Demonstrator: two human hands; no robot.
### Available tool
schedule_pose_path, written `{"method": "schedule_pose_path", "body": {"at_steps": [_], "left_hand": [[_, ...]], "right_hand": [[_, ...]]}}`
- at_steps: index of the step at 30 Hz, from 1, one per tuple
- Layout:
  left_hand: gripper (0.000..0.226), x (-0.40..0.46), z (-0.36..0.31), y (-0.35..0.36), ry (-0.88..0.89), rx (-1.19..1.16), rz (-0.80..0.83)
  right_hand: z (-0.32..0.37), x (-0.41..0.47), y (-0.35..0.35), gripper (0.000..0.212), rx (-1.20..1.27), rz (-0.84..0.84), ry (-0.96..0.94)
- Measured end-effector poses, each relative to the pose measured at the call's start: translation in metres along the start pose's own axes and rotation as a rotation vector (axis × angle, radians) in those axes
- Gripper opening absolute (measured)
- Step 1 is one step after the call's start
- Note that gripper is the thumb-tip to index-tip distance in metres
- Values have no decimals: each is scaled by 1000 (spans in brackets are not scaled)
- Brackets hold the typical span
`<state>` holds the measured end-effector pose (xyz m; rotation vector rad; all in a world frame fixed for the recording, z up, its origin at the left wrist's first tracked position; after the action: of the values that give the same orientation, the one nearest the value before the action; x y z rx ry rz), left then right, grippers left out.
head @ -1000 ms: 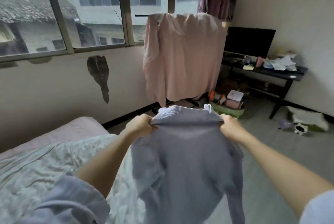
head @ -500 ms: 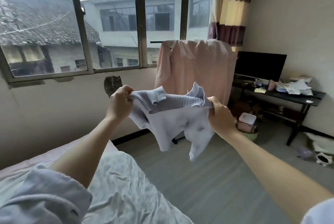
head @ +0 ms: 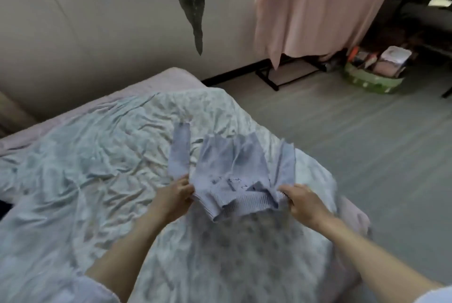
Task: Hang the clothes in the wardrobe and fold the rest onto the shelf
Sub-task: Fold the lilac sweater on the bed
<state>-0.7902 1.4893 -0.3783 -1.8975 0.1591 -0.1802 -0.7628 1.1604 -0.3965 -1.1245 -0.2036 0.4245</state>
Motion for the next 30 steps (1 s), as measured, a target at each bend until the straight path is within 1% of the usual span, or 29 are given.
{"method": "schedule_pose_path", "body": {"at_steps": [1, 2, 4, 6, 8, 9, 11, 12, 13, 14, 16, 17, 18, 20, 22, 25, 28, 30], "left_hand": [[8, -29, 17, 29, -65, -6, 88], [10, -50, 28, 53, -113, 29, 159], [15, -88, 48, 99, -153, 47, 306], [15, -112, 53, 132, -143, 28, 417], [13, -124, 52, 151, -133, 28, 437], [11, -127, 51, 158, -110, 36, 416], [10, -133, 47, 167, -87, 104, 432], [7, -135, 45, 171, -85, 153, 472], [12, -137, 45, 178, -84, 216, 541], [23, -140, 45, 184, -98, 277, 663], [40, -140, 49, 190, -184, 303, 961], [42, -136, 48, 190, -230, 280, 1039], [39, -130, 48, 192, -271, 242, 1056], [24, -109, 47, 190, -338, 153, 956], [26, -87, 47, 186, -379, 93, 812], [25, -49, 56, 182, -425, -25, 566], [30, -7, 69, 176, -502, -154, 406], [34, 25, 82, 174, -540, -212, 331]], "right_hand": [[7, -16, 39, 38, -29, 105, 7], [8, -29, 67, 39, -71, 178, 0], [13, -56, 114, 38, -121, 312, -26], [15, -74, 142, 37, -171, 380, -9], [14, -83, 160, 35, -228, 430, 16], [15, -86, 167, 33, -260, 458, 27], [16, -92, 182, 33, -325, 513, 41], [16, -95, 188, 33, -351, 541, 49], [16, -97, 194, 33, -365, 585, 61], [14, -101, 199, 33, -372, 646, 56], [8, -109, 208, 33, -387, 773, -20], [6, -111, 211, 35, -384, 824, -41], [4, -110, 213, 35, -374, 844, -38], [4, -99, 211, 34, -362, 819, 9], [8, -80, 206, 33, -318, 747, 75], [7, -36, 196, 36, -130, 554, 203], [0, 15, 184, 36, 23, 376, 298], [-10, 53, 176, 36, 90, 271, 329]]}}
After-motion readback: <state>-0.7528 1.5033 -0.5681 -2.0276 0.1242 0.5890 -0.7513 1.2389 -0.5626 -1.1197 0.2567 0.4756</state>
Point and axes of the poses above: each hand's wrist, its own x-axis towards the middle knuckle, its own y-axis out of the palm, z = x × y, the point moved 1 cm from there along x, towards the middle knuckle, and after that the axes turned 6 degrees about -y, right-handed, at the moved point
